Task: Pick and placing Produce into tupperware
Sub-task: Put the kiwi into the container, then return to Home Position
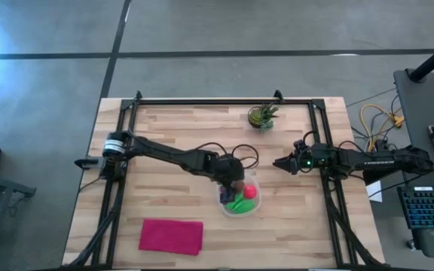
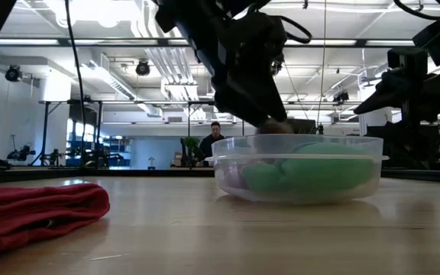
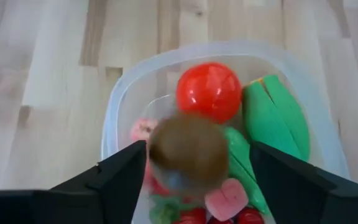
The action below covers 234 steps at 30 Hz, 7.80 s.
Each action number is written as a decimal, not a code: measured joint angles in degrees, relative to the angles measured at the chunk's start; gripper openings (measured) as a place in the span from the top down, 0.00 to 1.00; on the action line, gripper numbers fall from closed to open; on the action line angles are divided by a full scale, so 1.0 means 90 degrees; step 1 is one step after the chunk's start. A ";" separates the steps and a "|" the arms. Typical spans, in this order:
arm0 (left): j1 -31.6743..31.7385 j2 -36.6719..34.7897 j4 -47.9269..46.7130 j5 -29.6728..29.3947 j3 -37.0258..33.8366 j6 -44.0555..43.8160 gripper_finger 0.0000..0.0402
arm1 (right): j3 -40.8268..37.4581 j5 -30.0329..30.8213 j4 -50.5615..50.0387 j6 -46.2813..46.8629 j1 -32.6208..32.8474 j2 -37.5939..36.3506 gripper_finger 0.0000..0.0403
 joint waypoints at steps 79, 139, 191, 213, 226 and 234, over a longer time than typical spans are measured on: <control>-0.0869 -1.2183 -0.0597 -0.2568 -0.6273 -0.1918 0.20 | 0.0470 -0.3122 0.5717 -0.0917 -0.0674 -0.0083 0.40; -0.0862 -1.2065 0.2278 -0.2442 -0.9241 -0.1581 0.20 | 0.1032 -0.3062 0.0148 -0.4546 -0.0680 -0.1632 0.40; -0.0862 -1.1867 0.2554 -0.2447 -0.9292 -0.1574 0.20 | 0.0554 -0.3181 0.0194 -0.3917 -0.0680 -0.1622 0.40; -0.0862 -1.1799 0.2562 -0.2444 -0.9292 -0.1574 0.20 | 0.0554 -0.3181 0.0194 -0.3917 -0.0680 -0.1622 0.40; -0.0862 -1.1799 0.2562 -0.2445 -0.9292 -0.1574 0.20 | 0.0554 -0.3181 0.0194 -0.3917 -0.0680 -0.1622 0.40; -0.0862 -1.1799 0.2562 -0.2444 -0.9292 -0.1574 0.20 | 0.0554 -0.3181 0.0192 -0.3918 -0.0680 -0.1622 0.40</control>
